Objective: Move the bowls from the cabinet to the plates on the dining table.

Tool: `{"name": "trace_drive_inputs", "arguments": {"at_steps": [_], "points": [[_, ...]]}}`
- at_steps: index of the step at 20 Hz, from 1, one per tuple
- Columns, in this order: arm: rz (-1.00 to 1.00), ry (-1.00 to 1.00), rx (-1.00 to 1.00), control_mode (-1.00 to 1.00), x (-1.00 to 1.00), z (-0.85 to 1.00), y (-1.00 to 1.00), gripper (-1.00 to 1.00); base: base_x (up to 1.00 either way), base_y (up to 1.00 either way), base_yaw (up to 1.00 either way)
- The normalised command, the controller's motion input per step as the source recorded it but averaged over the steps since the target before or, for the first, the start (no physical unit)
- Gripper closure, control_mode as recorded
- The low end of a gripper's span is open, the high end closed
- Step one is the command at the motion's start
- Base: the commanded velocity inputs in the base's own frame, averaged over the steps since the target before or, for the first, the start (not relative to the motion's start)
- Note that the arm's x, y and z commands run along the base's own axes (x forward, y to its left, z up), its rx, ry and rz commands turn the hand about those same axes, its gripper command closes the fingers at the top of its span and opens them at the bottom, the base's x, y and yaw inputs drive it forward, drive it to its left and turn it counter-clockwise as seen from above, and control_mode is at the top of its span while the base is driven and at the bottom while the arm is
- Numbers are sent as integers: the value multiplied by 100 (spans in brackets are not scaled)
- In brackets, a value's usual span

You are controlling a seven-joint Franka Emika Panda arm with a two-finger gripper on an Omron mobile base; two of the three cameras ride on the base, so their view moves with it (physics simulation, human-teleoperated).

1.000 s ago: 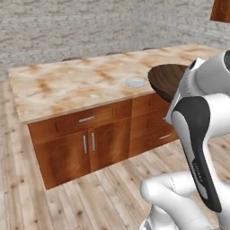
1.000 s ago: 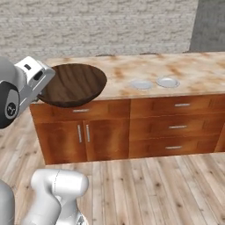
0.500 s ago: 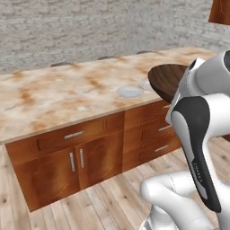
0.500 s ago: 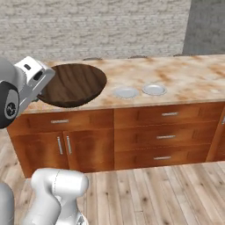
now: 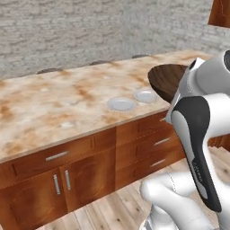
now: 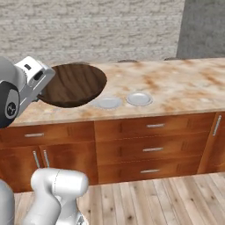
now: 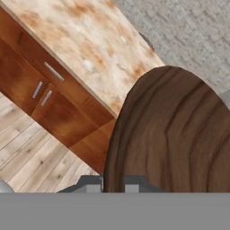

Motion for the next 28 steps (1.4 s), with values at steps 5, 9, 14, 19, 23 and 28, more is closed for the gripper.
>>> {"name": "trace_drive_inputs", "arguments": {"at_steps": [5, 9, 14, 19, 23, 28], "points": [[0, 0, 0, 100, 0, 0, 0, 100, 70, -41, -2], [0, 0, 0, 100, 0, 0, 0, 100, 71, -41, -1], [0, 0, 0, 100, 0, 0, 0, 100, 74, -40, 0], [0, 0, 0, 100, 0, 0, 0, 100, 74, -32, 0], [0, 0, 0, 100, 0, 0, 0, 100, 73, -27, 1], [0, 0, 0, 100, 0, 0, 0, 100, 74, -14, 6]]}}
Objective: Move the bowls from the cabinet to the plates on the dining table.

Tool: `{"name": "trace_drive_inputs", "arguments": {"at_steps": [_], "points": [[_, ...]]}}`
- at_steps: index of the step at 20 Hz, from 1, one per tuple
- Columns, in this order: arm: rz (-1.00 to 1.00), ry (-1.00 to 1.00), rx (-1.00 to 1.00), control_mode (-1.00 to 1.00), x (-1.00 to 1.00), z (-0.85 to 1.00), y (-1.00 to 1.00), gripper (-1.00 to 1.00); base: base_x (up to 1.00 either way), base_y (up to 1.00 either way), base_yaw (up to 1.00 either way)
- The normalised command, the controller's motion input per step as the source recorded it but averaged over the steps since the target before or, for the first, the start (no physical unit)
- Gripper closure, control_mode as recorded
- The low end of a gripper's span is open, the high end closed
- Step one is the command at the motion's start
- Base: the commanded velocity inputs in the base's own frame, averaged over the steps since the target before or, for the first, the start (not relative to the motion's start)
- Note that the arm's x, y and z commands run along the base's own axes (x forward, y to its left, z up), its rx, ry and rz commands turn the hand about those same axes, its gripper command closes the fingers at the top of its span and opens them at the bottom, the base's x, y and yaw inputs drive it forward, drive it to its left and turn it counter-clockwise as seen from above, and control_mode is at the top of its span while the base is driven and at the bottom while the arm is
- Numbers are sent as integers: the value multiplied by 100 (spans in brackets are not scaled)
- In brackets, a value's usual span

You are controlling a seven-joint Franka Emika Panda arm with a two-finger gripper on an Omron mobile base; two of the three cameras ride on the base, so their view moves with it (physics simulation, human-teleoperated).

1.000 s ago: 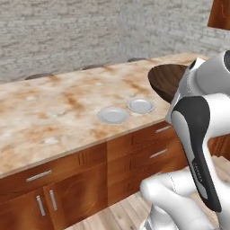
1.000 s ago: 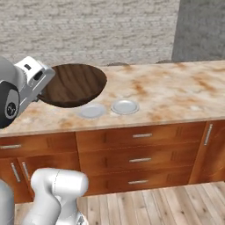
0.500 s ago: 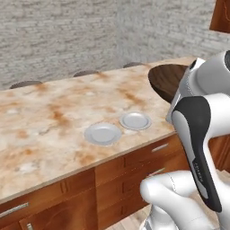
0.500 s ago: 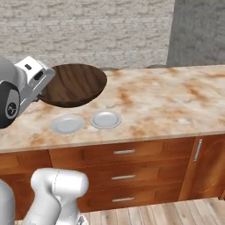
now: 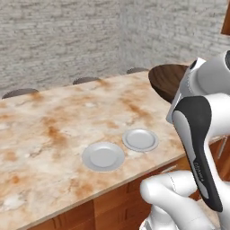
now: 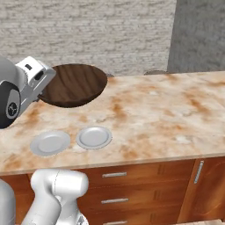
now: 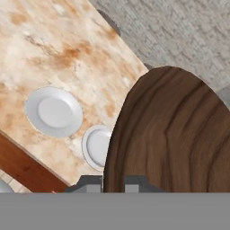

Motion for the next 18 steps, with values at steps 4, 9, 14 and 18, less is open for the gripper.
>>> {"name": "trace_drive_inputs", "arguments": {"at_steps": [4, 9, 14, 18], "points": [[0, 0, 0, 100, 0, 0, 0, 100, 77, -3, 10], [0, 0, 0, 100, 0, 0, 0, 100, 61, -1, 11], [0, 0, 0, 100, 0, 0, 0, 100, 43, -4, 9], [0, 0, 0, 100, 0, 0, 0, 100, 7, 0, 1]]}}
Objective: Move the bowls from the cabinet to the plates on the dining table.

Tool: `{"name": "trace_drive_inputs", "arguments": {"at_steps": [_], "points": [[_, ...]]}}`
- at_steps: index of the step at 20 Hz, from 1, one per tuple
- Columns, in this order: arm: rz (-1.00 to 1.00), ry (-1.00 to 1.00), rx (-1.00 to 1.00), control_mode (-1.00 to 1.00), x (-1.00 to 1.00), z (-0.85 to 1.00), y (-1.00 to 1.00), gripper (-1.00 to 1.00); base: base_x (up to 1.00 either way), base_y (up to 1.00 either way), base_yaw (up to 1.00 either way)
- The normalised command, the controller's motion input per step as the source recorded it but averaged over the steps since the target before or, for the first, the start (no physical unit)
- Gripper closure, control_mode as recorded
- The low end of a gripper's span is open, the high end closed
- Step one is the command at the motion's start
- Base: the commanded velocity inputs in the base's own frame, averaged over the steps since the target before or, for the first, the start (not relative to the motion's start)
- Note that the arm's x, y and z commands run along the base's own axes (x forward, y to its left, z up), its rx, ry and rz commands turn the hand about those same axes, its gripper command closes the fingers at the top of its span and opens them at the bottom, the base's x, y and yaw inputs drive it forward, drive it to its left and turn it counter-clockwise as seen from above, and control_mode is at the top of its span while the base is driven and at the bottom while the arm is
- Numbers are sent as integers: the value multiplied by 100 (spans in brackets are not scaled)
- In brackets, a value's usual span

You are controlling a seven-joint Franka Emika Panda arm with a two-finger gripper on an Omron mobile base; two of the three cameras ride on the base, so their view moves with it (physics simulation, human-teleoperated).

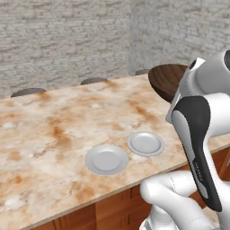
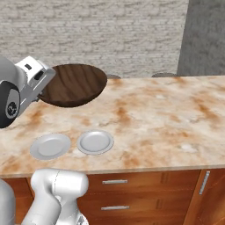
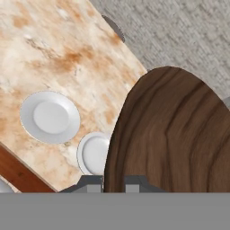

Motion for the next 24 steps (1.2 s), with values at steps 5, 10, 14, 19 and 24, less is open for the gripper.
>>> {"name": "trace_drive_inputs", "arguments": {"at_steps": [5, 10, 14, 19, 24], "points": [[0, 0, 0, 100, 0, 0, 0, 100, 0, 0, 0], [0, 0, 0, 100, 0, 0, 0, 100, 0, -2, 0], [0, 0, 0, -100, -2, -10, 0, 100, 0, 0, 0], [0, 5, 0, -100, 0, -23, 0, 100, 0, 0, 0], [0, 8, 0, -100, 0, -31, 0, 100, 0, 0, 0]]}}
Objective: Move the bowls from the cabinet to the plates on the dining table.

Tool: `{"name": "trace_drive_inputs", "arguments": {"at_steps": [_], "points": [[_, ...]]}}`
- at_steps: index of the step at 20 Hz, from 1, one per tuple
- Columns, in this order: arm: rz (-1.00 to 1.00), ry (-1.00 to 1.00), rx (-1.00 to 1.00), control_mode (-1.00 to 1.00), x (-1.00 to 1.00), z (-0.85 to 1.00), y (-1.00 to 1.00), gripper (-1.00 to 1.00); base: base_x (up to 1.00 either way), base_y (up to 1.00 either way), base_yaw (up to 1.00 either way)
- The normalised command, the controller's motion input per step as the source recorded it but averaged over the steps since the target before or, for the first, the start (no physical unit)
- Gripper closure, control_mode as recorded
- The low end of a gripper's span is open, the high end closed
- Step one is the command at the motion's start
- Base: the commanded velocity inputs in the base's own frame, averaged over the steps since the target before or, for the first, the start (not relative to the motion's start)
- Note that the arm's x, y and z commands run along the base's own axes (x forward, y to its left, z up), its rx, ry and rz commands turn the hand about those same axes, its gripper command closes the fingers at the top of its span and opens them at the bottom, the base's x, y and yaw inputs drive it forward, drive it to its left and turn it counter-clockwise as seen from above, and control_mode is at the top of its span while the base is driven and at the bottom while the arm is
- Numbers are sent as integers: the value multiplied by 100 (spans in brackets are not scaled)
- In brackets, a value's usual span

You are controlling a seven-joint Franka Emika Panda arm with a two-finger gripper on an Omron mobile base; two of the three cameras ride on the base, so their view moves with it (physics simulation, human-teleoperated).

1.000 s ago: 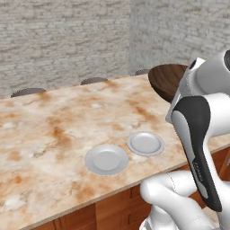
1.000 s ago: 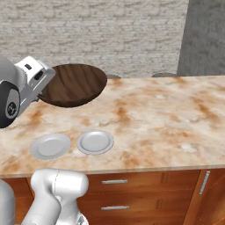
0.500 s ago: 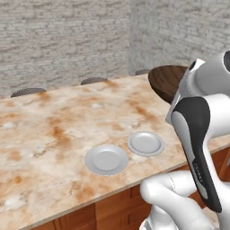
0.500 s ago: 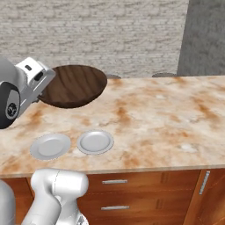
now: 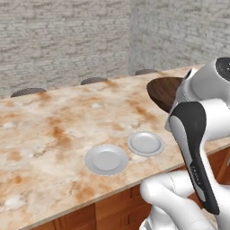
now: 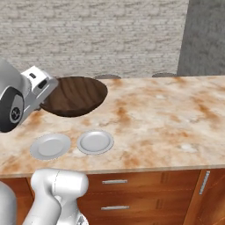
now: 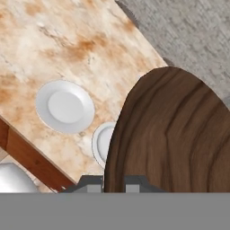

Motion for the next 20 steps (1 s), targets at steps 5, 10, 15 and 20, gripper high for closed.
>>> {"name": "trace_drive_inputs", "arguments": {"at_steps": [5, 10, 15, 20], "points": [[0, 10, 0, -100, 11, -40, 3, 100, 0, 0, 0], [2, 7, 0, -100, 16, -41, 3, 100, 0, 0, 0], [3, 1, 0, -100, 26, -44, 0, 100, 0, 0, 0], [4, 0, -1, -100, 35, -47, 0, 100, 0, 0, 0]]}}
